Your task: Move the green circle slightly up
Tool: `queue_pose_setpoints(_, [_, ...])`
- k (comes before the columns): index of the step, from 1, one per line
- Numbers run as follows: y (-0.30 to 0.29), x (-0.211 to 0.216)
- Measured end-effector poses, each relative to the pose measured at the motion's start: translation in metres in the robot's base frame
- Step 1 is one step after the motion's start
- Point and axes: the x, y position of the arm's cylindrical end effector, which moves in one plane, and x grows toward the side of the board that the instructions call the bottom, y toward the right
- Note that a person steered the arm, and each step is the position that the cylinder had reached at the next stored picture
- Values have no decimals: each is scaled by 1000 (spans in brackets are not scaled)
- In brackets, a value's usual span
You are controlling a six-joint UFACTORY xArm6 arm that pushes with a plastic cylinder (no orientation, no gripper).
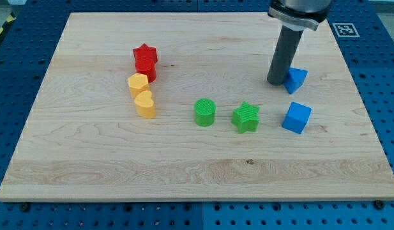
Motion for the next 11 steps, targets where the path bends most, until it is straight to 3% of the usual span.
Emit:
queue_pose_setpoints(3, [24,-11])
queue_pose_setpoints(5, [80,-28])
queue_pose_setpoints(7, [78,-28])
queue_pose_setpoints(11, [79,13])
